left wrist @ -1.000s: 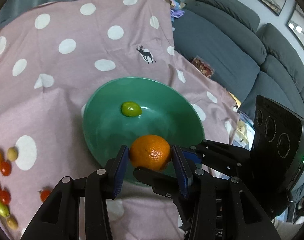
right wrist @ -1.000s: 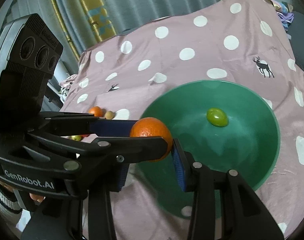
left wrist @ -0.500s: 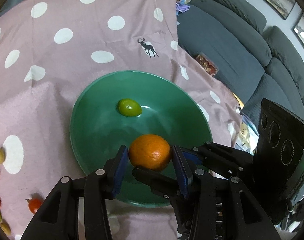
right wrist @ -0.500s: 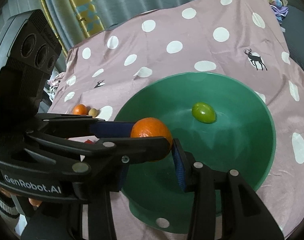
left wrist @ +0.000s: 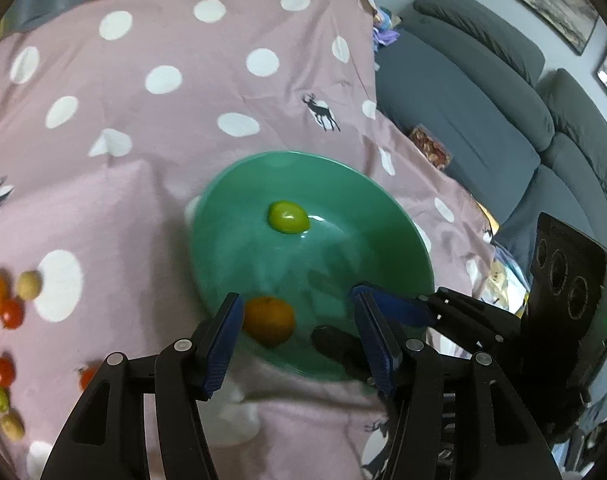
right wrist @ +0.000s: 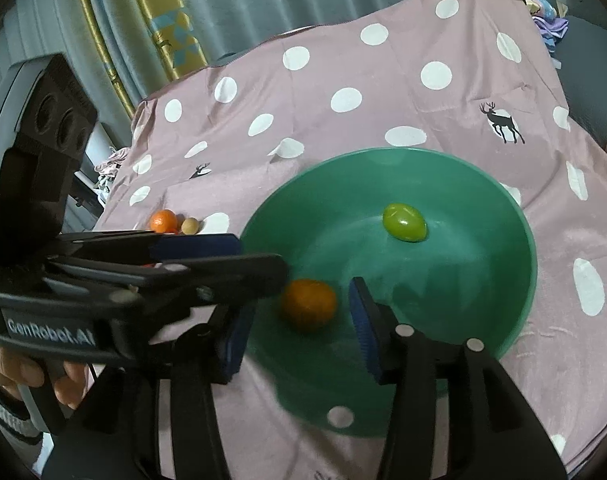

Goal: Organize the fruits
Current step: 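Move the left gripper back toward the tomatoes while the right gripper approaches the large tomato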

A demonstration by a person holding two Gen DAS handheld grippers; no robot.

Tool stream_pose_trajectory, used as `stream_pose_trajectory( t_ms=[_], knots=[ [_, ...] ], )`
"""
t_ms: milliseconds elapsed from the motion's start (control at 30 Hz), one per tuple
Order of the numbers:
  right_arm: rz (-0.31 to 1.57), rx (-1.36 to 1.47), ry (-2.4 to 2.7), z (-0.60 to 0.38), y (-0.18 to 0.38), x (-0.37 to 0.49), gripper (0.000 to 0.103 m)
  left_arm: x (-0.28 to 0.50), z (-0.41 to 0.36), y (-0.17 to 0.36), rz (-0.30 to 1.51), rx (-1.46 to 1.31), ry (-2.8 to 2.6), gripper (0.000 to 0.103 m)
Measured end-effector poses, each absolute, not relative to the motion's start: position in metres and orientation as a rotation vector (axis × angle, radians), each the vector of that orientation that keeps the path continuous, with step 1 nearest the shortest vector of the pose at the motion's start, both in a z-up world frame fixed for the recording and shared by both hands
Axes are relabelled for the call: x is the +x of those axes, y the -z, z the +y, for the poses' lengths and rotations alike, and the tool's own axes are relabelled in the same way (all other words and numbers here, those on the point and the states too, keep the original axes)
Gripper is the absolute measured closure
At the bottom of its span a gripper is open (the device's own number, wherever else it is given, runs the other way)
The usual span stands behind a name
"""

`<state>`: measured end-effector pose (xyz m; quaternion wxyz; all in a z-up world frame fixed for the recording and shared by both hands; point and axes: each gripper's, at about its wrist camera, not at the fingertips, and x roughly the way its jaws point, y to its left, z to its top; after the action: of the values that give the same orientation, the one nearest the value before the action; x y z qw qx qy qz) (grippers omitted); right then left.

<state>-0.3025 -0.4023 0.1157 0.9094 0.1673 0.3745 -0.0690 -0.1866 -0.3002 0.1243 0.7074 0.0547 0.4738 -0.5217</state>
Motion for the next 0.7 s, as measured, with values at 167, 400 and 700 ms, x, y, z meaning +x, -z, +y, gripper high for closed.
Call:
stream_pose_trajectory(
  t_ms=[167,400,700],
  knots=[
    [0.775,0.323,0.125,-0.386,-0.120,-0.306,0.052,-0.180,-0.265,-0.126,1.048,0.088,1.081,0.046],
    [0.787,0.296,0.074,-0.360,-0.124,-0.304,0.051,-0.161,-0.199,-0.116,1.069,0.033,0.930,0.046],
    [0.839,0.270,-0.008,-0.324,-0.113,-0.289,0.051,-0.145,-0.114,-0.081,1.136,-0.055,0.725,0.046]
  ],
)
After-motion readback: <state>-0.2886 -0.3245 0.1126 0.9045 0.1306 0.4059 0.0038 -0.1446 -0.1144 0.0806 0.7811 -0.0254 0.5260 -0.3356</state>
